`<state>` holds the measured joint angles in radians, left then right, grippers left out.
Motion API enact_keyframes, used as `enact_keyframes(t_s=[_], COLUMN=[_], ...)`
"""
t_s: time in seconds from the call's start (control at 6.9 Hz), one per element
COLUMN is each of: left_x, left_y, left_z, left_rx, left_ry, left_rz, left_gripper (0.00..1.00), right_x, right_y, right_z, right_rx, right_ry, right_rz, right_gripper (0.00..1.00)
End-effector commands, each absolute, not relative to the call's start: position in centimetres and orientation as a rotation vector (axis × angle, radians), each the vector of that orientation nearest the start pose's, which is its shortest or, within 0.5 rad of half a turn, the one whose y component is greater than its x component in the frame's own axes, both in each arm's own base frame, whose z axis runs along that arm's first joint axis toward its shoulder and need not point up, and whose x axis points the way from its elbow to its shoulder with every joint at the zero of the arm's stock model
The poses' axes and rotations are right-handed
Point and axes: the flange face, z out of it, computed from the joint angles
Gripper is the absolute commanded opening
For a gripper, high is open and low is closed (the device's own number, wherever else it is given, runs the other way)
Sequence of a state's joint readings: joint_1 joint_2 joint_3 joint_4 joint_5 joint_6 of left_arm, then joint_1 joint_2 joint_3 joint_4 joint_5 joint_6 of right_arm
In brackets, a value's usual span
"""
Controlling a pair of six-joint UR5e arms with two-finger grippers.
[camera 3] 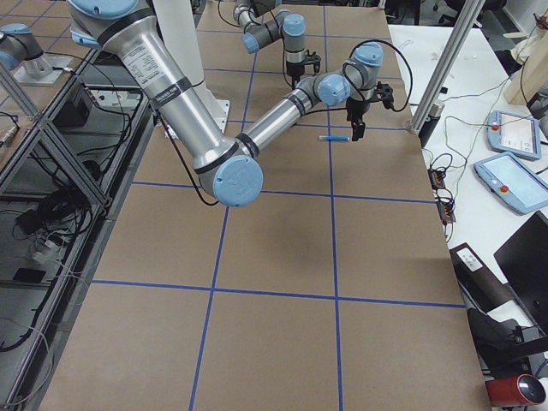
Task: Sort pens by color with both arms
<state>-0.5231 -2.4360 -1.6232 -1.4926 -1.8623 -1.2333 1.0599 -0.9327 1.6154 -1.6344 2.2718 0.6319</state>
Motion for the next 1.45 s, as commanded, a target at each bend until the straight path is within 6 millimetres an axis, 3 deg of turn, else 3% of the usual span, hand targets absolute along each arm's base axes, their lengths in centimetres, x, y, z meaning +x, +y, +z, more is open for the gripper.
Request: enact_keyframes(t_s=[0.0,0.58,1.31], left_x=[55.46,55.81,55.53], left_y=[-44.06,-44.38,-44.21], left_z=[11.74,12.35,12.07], left_rx=[0.097,0.101,0.103], left_ry=[0.868,0.854,0.861], left_rz=[-0.052,-0.058,-0.057], left_gripper=[0.39,0.34,0.20], right_x=[-27.34,-27.35,-27.54], right_y=[-62.91,-62.96,-62.88], right_z=[26.00,26.06,26.07], right_rx=[0.133,0.133,0.134], right_ry=[-0.890,-0.889,-0.888], right_rz=[-0.104,-0.104,-0.108], right_gripper=[0.99,0.99,0.99])
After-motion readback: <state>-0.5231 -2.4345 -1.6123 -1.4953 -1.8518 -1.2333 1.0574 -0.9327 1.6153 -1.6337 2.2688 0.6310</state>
